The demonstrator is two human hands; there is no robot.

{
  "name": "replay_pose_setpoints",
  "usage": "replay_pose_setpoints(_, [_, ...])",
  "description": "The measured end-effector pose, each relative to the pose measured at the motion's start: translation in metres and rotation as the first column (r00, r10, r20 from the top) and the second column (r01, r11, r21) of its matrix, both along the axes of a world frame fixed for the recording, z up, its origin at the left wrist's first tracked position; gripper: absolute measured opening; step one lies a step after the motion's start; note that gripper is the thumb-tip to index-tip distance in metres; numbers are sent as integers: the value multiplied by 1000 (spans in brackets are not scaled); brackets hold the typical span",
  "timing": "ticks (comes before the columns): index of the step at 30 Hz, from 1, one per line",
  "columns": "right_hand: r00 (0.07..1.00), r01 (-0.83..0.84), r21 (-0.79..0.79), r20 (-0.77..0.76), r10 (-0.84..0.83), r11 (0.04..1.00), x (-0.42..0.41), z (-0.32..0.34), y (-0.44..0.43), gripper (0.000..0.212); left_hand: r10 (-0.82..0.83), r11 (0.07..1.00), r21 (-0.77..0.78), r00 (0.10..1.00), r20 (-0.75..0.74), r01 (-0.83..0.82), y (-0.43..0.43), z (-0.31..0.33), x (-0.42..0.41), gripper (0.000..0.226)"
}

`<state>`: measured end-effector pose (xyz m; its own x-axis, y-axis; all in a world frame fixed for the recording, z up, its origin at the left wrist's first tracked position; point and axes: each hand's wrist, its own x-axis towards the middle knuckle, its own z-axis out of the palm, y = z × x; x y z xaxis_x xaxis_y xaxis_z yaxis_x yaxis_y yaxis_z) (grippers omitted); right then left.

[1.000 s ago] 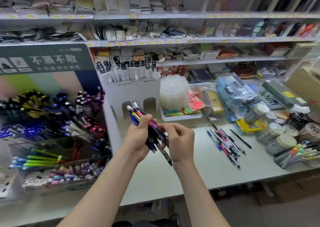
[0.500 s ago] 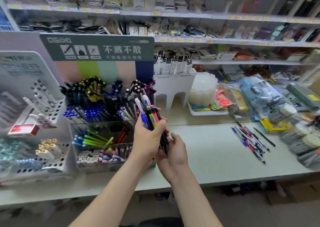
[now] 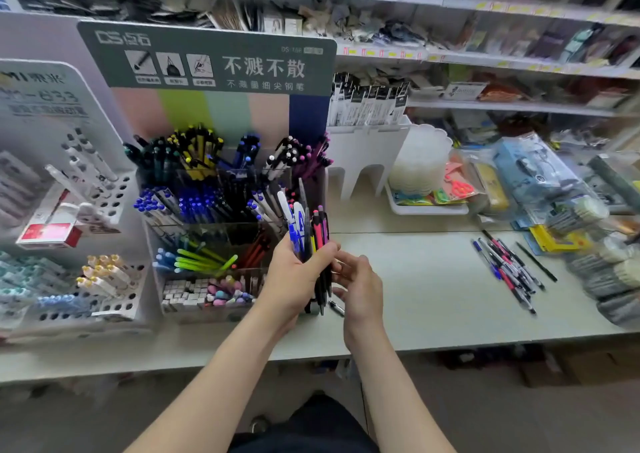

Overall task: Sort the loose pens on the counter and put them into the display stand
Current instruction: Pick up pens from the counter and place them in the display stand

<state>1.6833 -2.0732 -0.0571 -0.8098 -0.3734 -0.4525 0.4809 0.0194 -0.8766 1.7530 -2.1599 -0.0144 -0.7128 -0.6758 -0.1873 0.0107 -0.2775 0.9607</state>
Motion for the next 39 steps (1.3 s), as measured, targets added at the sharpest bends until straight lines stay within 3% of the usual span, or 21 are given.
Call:
replay_pose_setpoints(3, [975, 141, 360, -210, -67, 922, -25, -44, 23, 27, -54, 998, 41, 998, 42, 52, -2, -7, 0, 19])
replay_pose_setpoints(7, [922, -18, 654, -282, 265, 756, -41, -110, 42, 23, -101, 993, 74, 989, 104, 93, -5, -18, -4, 17])
replay_pose_setpoints(9, [853, -84, 777, -268, 448, 624, -45, -137, 48, 25, -101, 993, 76, 987, 125, 92, -4, -20, -8, 17])
replay_pose_setpoints(12, [672, -101, 936, -186, 717, 336, -49, -163, 55, 26, -68, 995, 86, 987, 144, 56, -2, -22, -14, 19])
replay_pose_setpoints(15, [542, -75, 974, -138, 829, 212, -52, -174, 59, 26, -45, 995, 100, 989, 144, 31, 0, -26, -19, 23])
replay_pose_setpoints(17, [559, -122, 953, -165, 813, 277, -55, -171, 58, 23, -34, 994, 105, 991, 132, 20, 1, -27, -20, 25])
replay_pose_setpoints(20, [796, -120, 751, -318, 515, 649, -59, -133, 47, 25, -37, 997, 78, 990, 135, 26, 1, -26, -18, 24])
replay_pose_setpoints(22, [873, -21, 562, -393, 290, 827, -65, -91, 35, 24, -45, 998, 58, 991, 128, 38, -1, -26, -16, 24])
replay_pose_setpoints(25, [891, 4, 271, -438, 120, 962, -68, -21, 16, 16, -64, 998, 21, 988, 138, 62, -4, -21, -18, 24])
replay_pose_setpoints(29, [857, -162, 9, -494, 145, 987, -57, 38, 5, 16, -40, 999, -10, 994, 104, 42, -9, -9, -21, 27])
replay_pose_setpoints(31, [815, -213, 17, -548, 188, 977, -49, 49, 2, 16, -72, 997, 5, 996, 59, 72, -11, -4, -20, 35])
replay_pose_setpoints(33, [712, -224, 89, -665, 225, 971, -42, 51, -1, 15, -60, 997, 41, 998, 31, 59, -12, 1, -17, 40])
replay_pose_setpoints(36, [437, -198, 239, -846, 304, 951, -30, 50, -7, 13, -8, 991, 130, 1000, 4, 7, -17, 2, -9, 45])
replay_pose_setpoints(39, [180, -42, 391, -902, 392, 920, -20, 50, -18, 19, -38, 989, 144, 999, -19, 40, -30, 6, 4, 41])
